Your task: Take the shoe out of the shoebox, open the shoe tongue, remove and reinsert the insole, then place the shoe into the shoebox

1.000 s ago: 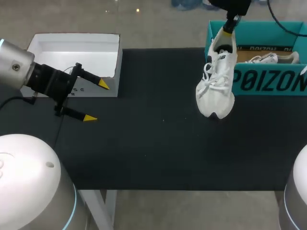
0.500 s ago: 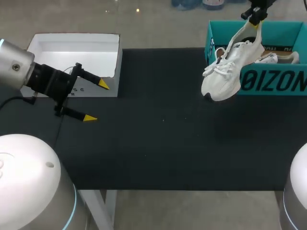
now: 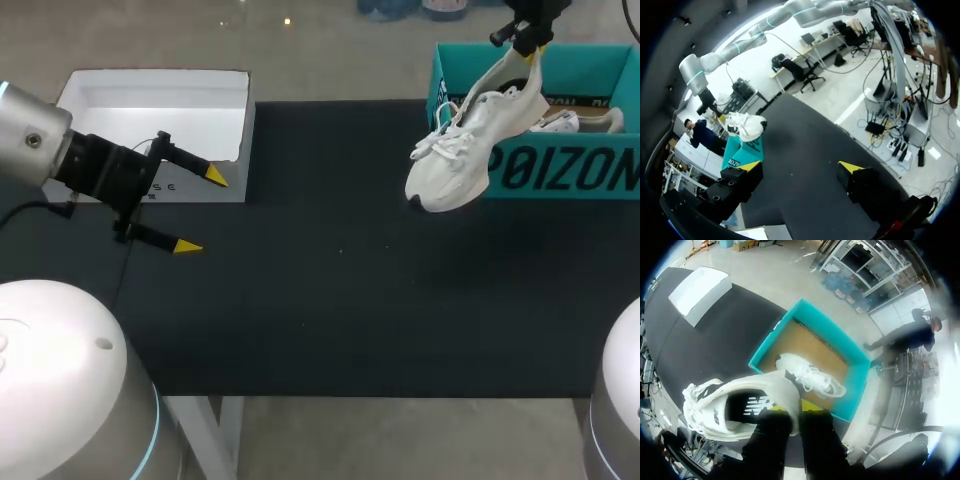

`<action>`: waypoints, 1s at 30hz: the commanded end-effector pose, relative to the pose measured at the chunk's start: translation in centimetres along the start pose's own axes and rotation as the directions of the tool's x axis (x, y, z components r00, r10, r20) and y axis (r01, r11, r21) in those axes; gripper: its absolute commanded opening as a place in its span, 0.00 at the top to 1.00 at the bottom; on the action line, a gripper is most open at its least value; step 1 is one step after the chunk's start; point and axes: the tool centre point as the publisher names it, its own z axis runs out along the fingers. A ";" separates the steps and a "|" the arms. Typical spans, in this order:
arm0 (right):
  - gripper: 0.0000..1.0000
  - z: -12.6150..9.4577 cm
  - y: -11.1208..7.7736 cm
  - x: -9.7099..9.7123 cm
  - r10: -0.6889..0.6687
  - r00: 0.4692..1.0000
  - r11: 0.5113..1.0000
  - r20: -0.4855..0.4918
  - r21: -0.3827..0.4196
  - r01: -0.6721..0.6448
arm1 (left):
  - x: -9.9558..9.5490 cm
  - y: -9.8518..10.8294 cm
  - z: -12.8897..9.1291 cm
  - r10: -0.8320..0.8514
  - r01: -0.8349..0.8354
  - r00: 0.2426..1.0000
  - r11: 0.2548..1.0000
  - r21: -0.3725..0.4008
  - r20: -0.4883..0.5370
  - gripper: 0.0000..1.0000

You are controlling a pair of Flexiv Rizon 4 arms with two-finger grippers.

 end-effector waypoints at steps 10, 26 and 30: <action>1.00 0.3 2.4 -4.5 0.281 0.960 0.959 0.024 0.038 -0.281 | 0.0 -0.1 0.0 0.000 0.000 1.000 1.000 -0.003 -0.003 0.00; 1.00 4.0 2.3 -17.3 0.622 0.769 0.783 -0.151 0.133 -0.607 | 0.0 -0.1 0.0 0.000 0.000 1.000 1.000 -0.003 -0.003 0.00; 1.00 4.0 2.3 -17.3 0.622 0.769 0.783 -0.151 0.133 -0.607 | 0.0 -0.1 0.0 0.000 0.000 1.000 1.000 -0.003 -0.003 0.00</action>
